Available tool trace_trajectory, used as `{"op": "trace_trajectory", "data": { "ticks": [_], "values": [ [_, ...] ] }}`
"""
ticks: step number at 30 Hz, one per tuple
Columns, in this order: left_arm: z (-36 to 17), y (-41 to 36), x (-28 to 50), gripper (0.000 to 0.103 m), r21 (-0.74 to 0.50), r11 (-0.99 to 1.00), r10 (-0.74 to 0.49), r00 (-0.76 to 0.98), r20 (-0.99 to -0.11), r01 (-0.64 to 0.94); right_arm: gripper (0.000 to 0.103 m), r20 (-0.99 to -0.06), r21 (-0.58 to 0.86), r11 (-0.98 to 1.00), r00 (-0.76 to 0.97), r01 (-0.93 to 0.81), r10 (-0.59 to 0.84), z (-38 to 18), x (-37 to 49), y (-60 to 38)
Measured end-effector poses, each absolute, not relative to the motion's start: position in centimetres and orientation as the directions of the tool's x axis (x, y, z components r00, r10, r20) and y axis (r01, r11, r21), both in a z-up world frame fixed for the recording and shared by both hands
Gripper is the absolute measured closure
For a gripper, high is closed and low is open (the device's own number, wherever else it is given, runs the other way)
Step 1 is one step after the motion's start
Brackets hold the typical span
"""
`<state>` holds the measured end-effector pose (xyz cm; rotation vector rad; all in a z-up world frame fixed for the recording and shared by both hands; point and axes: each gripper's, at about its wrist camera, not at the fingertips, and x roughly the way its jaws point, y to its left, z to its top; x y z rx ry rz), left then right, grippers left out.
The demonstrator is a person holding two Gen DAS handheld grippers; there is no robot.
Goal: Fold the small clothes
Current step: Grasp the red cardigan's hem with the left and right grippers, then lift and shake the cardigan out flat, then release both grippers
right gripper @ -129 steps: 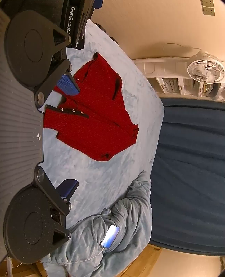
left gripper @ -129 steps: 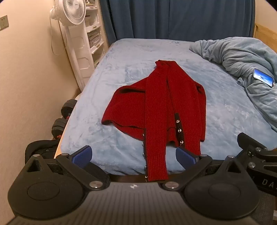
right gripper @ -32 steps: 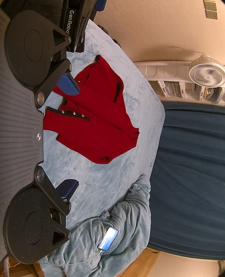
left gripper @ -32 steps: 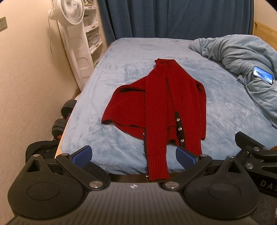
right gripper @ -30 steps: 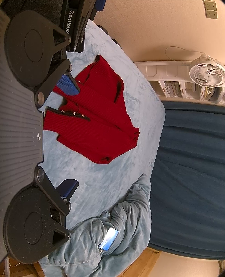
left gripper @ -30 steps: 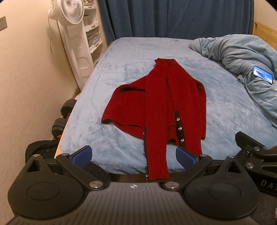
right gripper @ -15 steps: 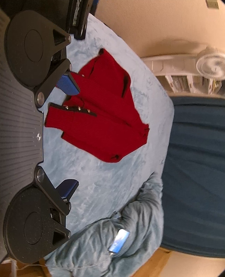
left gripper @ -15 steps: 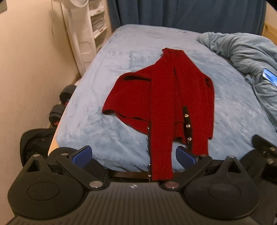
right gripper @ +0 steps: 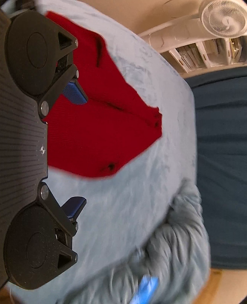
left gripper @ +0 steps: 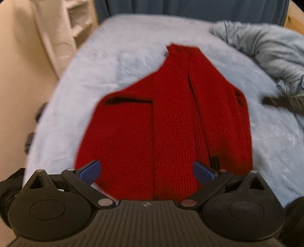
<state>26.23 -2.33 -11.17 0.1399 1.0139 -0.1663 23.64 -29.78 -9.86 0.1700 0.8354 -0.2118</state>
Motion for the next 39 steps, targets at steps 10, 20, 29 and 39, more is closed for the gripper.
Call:
{"op": "trace_trajectory", "data": {
  "ticks": [10,20,29,39],
  "values": [
    [-19.7,-6.7,34.7,0.064,-0.035,0.928,-0.163,0.32,-0.933,0.37,0.013,-0.928,0.2,0.955,0.355,0.218,0.114,-22.5,42.0,-28.4],
    [-9.1,7.3,45.7,0.09,0.177,0.983,0.113,0.604,-0.789,0.047,0.088,-0.876,-0.071,0.985,0.462,0.155,-0.136,-14.6,40.5,-39.0],
    [-8.1,9.5,54.3,0.0,0.297,0.922,0.385,0.686,-0.618,-0.249,0.034,-0.731,-0.14,0.771,0.46,0.622,-0.504,-10.3,37.8,-52.0],
    [-21.6,7.3,38.8,0.0,0.228,0.966,0.146,0.46,-0.876,0.126,0.025,-0.875,0.406,0.803,0.439,0.437,0.204,-19.6,17.9,-34.8]
  ]
}}
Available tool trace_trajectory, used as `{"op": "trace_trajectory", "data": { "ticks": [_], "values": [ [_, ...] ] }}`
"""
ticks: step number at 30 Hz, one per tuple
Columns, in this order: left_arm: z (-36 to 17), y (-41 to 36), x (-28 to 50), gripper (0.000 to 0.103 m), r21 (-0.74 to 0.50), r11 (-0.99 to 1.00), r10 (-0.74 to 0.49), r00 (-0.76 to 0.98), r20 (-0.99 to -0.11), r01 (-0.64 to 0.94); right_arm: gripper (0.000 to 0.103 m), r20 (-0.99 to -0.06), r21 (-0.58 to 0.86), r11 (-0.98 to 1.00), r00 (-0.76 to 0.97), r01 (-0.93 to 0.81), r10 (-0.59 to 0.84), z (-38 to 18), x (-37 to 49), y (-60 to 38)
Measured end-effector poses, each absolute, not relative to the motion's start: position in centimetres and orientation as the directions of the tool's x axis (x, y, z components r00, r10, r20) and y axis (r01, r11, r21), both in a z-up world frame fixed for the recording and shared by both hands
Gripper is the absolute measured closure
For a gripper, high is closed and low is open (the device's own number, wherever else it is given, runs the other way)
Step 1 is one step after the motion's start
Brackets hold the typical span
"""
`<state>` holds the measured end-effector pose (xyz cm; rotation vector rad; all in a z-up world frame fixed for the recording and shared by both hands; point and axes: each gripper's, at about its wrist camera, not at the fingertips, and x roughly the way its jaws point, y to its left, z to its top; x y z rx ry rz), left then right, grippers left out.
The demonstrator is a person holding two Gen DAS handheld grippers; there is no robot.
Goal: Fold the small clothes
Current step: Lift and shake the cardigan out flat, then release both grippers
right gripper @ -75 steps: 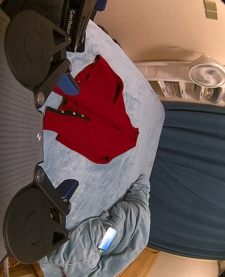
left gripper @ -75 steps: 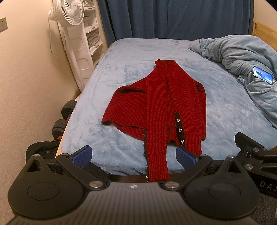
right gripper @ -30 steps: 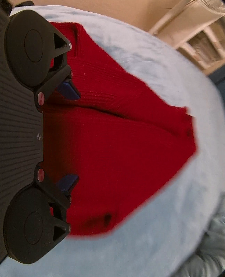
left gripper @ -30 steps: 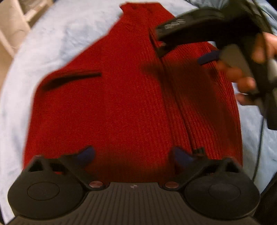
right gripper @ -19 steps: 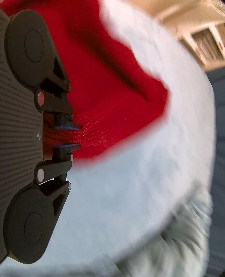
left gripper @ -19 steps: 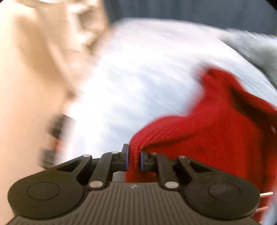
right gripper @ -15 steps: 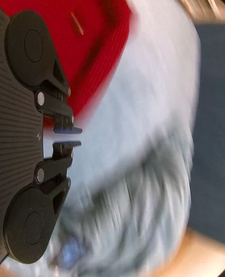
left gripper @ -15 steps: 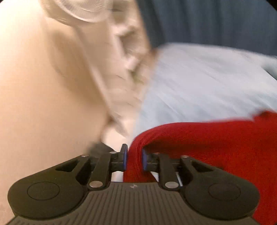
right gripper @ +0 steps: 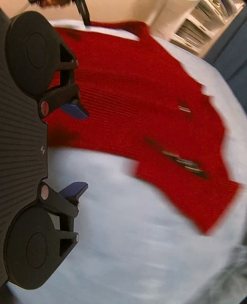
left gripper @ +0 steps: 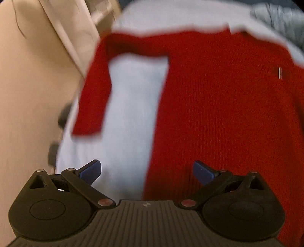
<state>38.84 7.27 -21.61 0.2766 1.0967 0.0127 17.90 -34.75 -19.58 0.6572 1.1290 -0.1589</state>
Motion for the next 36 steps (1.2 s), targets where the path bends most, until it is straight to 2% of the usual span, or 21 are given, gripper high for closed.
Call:
{"op": "trace_trajectory", "data": {
  "ticks": [2,3,4,5,6,7,8,11,15,17,19,22,24,26,28,29,30,31,34,36],
  "values": [
    [-24.0,8.0,36.9,0.0,0.194,0.972,0.13,0.382,-0.915,0.134,0.023,-0.885,0.425,0.767,0.4,0.481,0.24,-21.6,16.1,-31.9],
    [-24.0,8.8,36.4,0.0,0.151,0.985,0.108,0.39,-0.915,0.083,0.023,-0.878,0.424,0.765,0.427,0.485,0.216,-21.8,15.3,-30.7],
    [-23.8,9.7,35.4,0.0,0.088,0.996,0.077,0.379,-0.922,0.012,0.039,-0.873,0.398,0.791,0.458,0.465,0.169,-21.1,14.6,-29.0],
    [-23.8,10.1,35.1,0.01,0.01,1.0,0.011,0.325,-0.946,-0.006,0.084,-0.863,0.41,0.823,0.46,0.394,0.209,-20.6,14.5,-27.5],
    [-23.4,10.3,35.1,0.026,-0.054,0.999,-0.054,0.295,-0.954,0.009,0.091,-0.855,0.43,0.83,0.455,0.355,0.249,-20.3,14.5,-26.6],
    [-22.5,9.9,34.5,0.061,-0.05,0.998,-0.057,0.317,-0.947,0.032,0.092,-0.853,0.436,0.83,0.455,0.348,0.257,-19.6,14.5,-26.1],
    [-21.5,9.3,33.7,0.084,-0.017,0.997,-0.043,0.347,-0.937,0.078,0.093,-0.851,0.433,0.834,0.458,0.341,0.255,-18.7,14.7,-25.8],
    [-18.4,8.8,31.0,0.086,-0.006,0.995,-0.05,0.43,-0.902,0.104,0.094,-0.844,0.423,0.831,0.491,0.36,0.217,-15.3,14.9,-28.2],
    [-13.0,9.5,28.4,0.087,-0.03,0.995,-0.076,0.51,-0.857,0.097,0.095,-0.813,0.356,0.852,0.577,0.383,0.08,-9.5,12.0,-33.1],
    [-11.4,10.1,26.9,0.088,-0.064,0.993,-0.106,0.508,-0.855,0.099,0.096,-0.807,0.377,0.823,0.586,0.424,0.068,-8.5,10.3,-36.9],
    [-10.4,10.3,25.5,0.087,-0.047,0.992,-0.099,0.51,-0.854,0.114,0.096,-0.799,0.376,0.809,0.6,0.452,0.036,-7.2,8.4,-38.5],
    [-12.8,11.2,24.3,0.084,-0.028,0.994,-0.073,0.455,-0.887,0.106,0.096,-0.822,0.36,0.8,0.568,0.48,0.029,-9.1,6.4,-39.1],
    [-16.2,11.4,24.2,0.083,0.066,0.994,0.03,0.375,-0.926,0.082,0.096,-0.88,0.292,0.818,0.475,0.495,0.027,-12.3,6.4,-38.0],
    [-19.0,12.0,23.6,0.066,0.128,0.99,0.105,0.28,-0.954,0.066,0.093,-0.946,0.165,0.839,0.325,0.518,-0.015,-15.6,6.4,-36.4],
    [-19.6,12.8,22.8,0.056,0.135,0.99,0.12,0.251,-0.961,0.045,0.087,-0.968,0.096,0.839,0.246,0.535,-0.046,-17.0,5.9,-35.3],
    [-19.0,13.1,22.3,0.041,0.111,0.993,0.096,0.272,-0.957,0.039,0.072,-0.961,0.119,0.839,0.275,0.53,-0.037,-16.5,5.5,-35.2],
    [-18.4,13.2,22.0,0.032,0.089,0.995,0.076,0.294,-0.953,0.031,0.062,-0.949,0.14,0.838,0.312,0.527,-0.038,-15.8,5.2,-35.0],
    [-17.5,13.3,21.8,0.017,0.076,0.997,0.065,0.323,-0.944,0.021,0.049,-0.939,0.145,0.837,0.341,0.527,-0.052,-14.9,5.0,-34.8],
    [-14.8,12.0,20.6,0.009,0.049,0.999,0.037,0.432,-0.901,0.017,0.047,-0.897,0.158,0.847,0.433,0.507,-0.091,-11.9,4.9,-33.6],
    [-13.1,10.7,20.1,0.009,0.035,0.999,0.02,0.483,-0.875,0.023,0.047,-0.872,0.185,0.863,0.483,0.471,-0.076,-10.2,5.1,-32.9]
  ]
}}
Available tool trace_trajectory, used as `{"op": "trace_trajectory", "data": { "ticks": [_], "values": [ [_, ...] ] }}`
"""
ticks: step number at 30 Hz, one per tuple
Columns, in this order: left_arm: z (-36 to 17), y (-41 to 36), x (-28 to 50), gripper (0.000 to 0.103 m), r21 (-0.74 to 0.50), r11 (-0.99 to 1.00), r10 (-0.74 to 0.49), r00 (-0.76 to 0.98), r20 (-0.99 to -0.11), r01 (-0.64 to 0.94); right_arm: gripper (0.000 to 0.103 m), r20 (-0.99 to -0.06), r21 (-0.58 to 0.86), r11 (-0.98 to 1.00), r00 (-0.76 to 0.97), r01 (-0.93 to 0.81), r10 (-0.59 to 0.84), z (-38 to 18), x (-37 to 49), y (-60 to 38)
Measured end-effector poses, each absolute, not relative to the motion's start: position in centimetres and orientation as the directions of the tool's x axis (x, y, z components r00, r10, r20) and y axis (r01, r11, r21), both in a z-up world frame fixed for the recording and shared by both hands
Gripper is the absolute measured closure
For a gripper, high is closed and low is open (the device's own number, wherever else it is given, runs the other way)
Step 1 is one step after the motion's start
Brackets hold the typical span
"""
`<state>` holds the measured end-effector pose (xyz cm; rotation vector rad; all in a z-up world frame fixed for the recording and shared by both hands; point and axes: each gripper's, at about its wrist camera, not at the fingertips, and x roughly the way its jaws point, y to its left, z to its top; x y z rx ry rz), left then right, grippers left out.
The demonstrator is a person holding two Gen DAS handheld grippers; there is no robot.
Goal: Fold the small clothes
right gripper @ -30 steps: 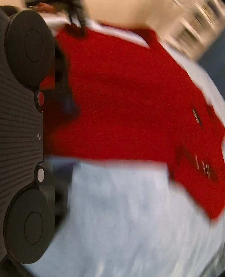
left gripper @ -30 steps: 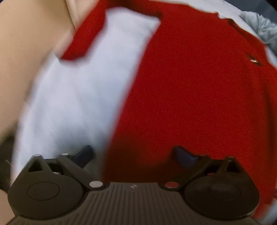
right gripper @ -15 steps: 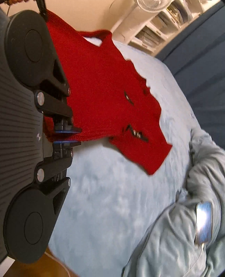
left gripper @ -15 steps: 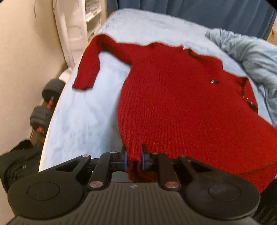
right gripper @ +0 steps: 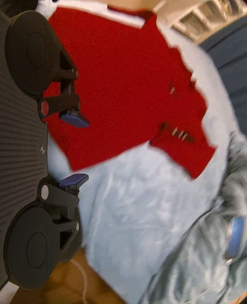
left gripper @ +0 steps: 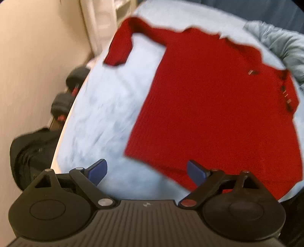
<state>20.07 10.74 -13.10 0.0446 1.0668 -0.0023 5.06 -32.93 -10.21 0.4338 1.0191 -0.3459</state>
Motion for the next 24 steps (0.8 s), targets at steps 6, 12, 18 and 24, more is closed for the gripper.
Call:
{"op": "trace_trajectory", "data": {
  "ticks": [6,12,18,24],
  "values": [
    [-9.0,6.8,17.1,0.0,0.009,0.999,-0.012,0.622,-0.783,0.032,0.037,-0.782,0.245,0.912,0.623,0.33,-0.015,-5.3,4.1,-28.6],
    [-7.0,4.8,14.9,0.0,0.003,0.997,-0.043,0.636,-0.771,0.071,0.034,-0.74,0.223,0.934,0.672,0.28,-0.025,-3.9,3.3,-26.1],
    [-6.7,4.9,15.6,0.0,0.011,0.998,-0.028,0.646,-0.763,0.057,0.031,-0.734,0.208,0.945,0.679,0.253,-0.02,-3.4,3.9,-25.1],
    [-7.5,5.3,17.4,0.0,0.027,0.998,-0.01,0.626,-0.78,0.049,0.03,-0.759,0.207,0.936,0.65,0.285,-0.03,-4.5,5.1,-25.6]
  ]
}}
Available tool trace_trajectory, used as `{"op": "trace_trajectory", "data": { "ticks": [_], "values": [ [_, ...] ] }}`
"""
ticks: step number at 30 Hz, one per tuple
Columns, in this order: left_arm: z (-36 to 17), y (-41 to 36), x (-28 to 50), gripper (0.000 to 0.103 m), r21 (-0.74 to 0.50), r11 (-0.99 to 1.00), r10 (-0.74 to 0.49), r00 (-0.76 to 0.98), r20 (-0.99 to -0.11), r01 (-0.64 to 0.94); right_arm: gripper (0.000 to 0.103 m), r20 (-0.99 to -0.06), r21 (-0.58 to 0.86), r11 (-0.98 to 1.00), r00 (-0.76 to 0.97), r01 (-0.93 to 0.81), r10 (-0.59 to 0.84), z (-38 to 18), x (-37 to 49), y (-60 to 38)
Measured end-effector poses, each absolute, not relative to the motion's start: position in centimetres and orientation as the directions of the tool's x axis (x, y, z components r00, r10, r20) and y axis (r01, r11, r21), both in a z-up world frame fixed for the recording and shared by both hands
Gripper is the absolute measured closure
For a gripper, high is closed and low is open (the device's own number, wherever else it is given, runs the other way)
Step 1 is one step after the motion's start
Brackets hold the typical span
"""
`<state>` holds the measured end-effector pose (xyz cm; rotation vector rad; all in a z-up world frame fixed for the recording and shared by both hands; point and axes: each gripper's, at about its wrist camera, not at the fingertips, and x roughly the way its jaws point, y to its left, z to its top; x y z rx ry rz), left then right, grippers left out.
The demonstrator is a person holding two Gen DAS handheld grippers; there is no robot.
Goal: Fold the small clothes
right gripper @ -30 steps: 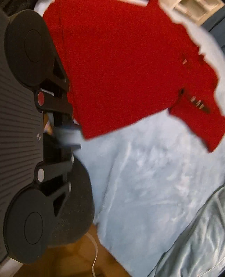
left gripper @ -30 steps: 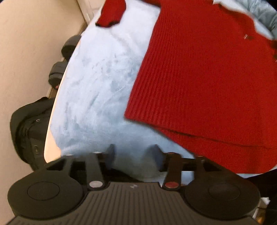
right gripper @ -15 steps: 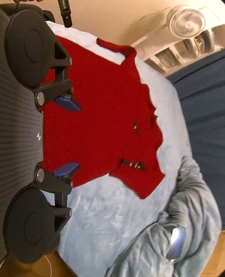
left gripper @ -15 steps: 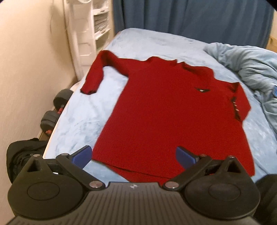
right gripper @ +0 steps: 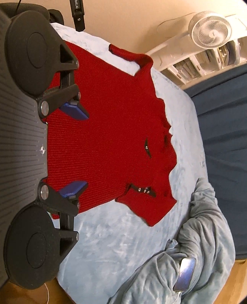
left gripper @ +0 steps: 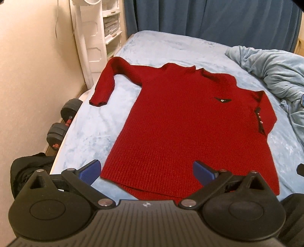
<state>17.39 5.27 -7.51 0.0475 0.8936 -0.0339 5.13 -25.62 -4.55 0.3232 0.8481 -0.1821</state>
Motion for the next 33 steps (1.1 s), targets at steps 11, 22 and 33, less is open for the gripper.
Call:
{"op": "trace_trajectory", "data": {
  "ticks": [11,22,33],
  "values": [
    [-8.5,8.0,24.9,0.0,0.114,0.99,0.139,0.605,-0.784,-0.079,0.03,-0.793,0.188,0.924,0.607,0.332,-0.057,-6.7,7.8,-27.0],
    [-14.8,14.0,41.5,0.0,0.184,0.964,0.26,0.52,-0.813,-0.194,0.03,-0.854,0.14,0.916,0.514,0.377,-0.081,-10.0,12.1,-28.0],
    [-21.5,17.8,52.7,0.073,0.208,0.959,0.272,0.421,-0.865,-0.193,0.03,-0.913,0.067,0.916,0.395,0.395,-0.104,-13.2,15.1,-27.6]
  ]
}}
